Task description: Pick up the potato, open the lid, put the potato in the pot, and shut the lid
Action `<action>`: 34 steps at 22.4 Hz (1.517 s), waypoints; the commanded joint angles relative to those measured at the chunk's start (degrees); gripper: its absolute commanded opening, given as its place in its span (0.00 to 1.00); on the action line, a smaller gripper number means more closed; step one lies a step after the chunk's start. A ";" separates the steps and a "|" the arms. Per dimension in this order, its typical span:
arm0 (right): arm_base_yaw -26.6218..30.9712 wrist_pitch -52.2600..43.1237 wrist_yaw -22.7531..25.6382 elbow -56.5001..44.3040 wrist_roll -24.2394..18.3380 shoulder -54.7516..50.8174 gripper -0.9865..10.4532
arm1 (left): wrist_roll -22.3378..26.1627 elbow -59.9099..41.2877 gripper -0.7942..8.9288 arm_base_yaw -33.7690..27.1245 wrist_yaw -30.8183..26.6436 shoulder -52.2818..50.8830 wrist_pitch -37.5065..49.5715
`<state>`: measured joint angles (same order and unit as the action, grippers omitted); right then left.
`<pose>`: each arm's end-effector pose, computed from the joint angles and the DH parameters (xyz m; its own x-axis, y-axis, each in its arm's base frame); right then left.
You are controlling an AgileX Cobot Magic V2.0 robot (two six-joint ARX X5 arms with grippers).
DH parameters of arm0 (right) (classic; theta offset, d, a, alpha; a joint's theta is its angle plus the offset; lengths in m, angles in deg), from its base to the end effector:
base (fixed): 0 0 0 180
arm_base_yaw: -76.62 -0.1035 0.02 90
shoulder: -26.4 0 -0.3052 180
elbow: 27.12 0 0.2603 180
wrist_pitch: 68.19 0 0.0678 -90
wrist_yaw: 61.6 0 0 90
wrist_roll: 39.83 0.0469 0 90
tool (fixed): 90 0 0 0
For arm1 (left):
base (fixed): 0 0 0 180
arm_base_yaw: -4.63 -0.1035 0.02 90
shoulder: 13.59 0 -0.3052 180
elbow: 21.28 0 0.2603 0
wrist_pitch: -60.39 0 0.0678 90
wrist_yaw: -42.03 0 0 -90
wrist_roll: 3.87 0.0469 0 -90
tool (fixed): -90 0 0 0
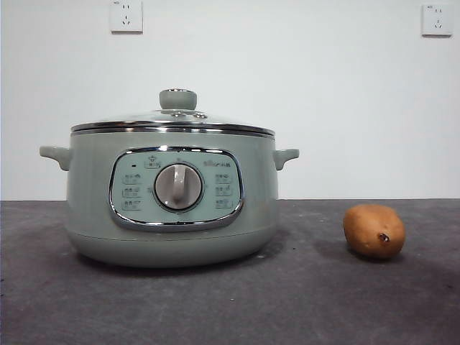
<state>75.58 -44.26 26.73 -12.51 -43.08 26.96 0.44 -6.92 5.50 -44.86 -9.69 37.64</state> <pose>0.0803 0.0028 0.1500 0.9841 0.0470 -0.1715 -0.0565 0.9971 -0.0509 0.0834 -0.0038 0.1471 0.9747 -0.0691 -0.2125 0.0840 0.9945 0.0619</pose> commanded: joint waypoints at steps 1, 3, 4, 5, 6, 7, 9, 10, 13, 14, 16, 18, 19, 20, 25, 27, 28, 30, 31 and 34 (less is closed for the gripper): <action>-0.02 -0.26 -1.18 -0.46 2.19 -0.07 0.09 | 0.42 -0.59 0.08 -0.07 -0.11 0.02 0.46; -0.02 -0.24 -1.40 -0.46 4.26 -0.07 0.09 | 0.42 -0.59 0.08 -0.09 -0.15 0.02 0.92; -0.02 -0.24 -1.36 -0.46 4.94 -0.07 0.09 | 0.35 -0.59 0.08 -0.07 -0.13 0.02 0.98; -0.02 -0.26 -1.36 -0.46 5.18 -0.07 0.09 | 0.35 -0.59 0.08 -0.07 -0.07 0.02 0.94; -0.02 -0.26 -1.36 -0.46 5.46 -0.07 0.09 | 0.35 -0.59 0.08 -0.07 0.02 0.02 0.92; -0.02 -0.26 -1.36 -0.46 6.19 -0.07 0.09 | 0.35 -0.59 0.08 -0.07 0.39 0.02 0.96; -0.02 -0.24 -1.36 -0.46 6.73 -0.07 0.09 | 0.35 -0.59 0.08 -0.07 0.42 0.02 1.38; -0.02 -0.26 -1.38 -0.46 6.71 -0.07 0.09 | 0.35 -0.59 0.08 -0.07 0.42 0.02 1.55; -0.02 -0.26 -1.36 -0.46 6.71 -0.07 0.09 | 0.35 -0.59 0.08 -0.07 0.35 0.02 1.42; -0.02 -0.26 -1.36 -0.46 6.71 -0.07 0.09 | 0.35 -0.59 0.08 -0.07 0.33 0.02 1.40; -0.02 -0.24 -1.36 -0.46 6.73 -0.07 0.09 | 0.35 -0.59 0.08 -0.07 0.33 0.02 1.44; -0.02 -0.26 -1.36 -0.46 7.10 -0.07 0.09 | 0.33 -0.59 0.08 -0.07 0.35 0.02 1.70; -0.02 -0.26 -1.36 -0.46 8.00 -0.07 0.09 | 0.15 -0.59 0.08 -0.07 0.48 0.02 1.79; -0.02 -0.31 -1.36 -0.46 9.07 -0.07 0.09 | 0.09 -0.59 0.08 -0.07 0.70 0.02 1.92; -0.02 -0.28 -1.42 0.00 13.51 -0.07 0.20 | -5.05 -0.28 0.22 -0.07 1.79 0.02 5.33; -0.04 -0.33 -1.84 0.70 15.85 -0.07 0.34 | -6.95 0.79 0.37 -0.07 1.79 0.02 5.90; -0.04 -0.28 -2.19 1.11 16.66 -0.07 0.39 | -7.41 1.44 0.41 -0.07 1.79 0.02 5.90; -0.04 -0.26 -3.43 2.34 17.18 -0.04 0.51 | -7.56 3.23 0.45 -0.07 1.79 0.33 5.86; -0.04 -0.31 -3.89 3.04 17.18 -0.02 0.55 | -7.56 4.20 0.45 -0.07 1.81 0.63 5.86; -0.04 -0.24 -4.39 5.27 17.20 0.04 0.57 | -7.67 7.17 0.45 -0.07 1.81 2.05 5.70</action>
<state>75.58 -44.15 22.45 -7.90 -26.86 26.98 -6.53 -0.04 5.50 -43.22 -7.94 42.90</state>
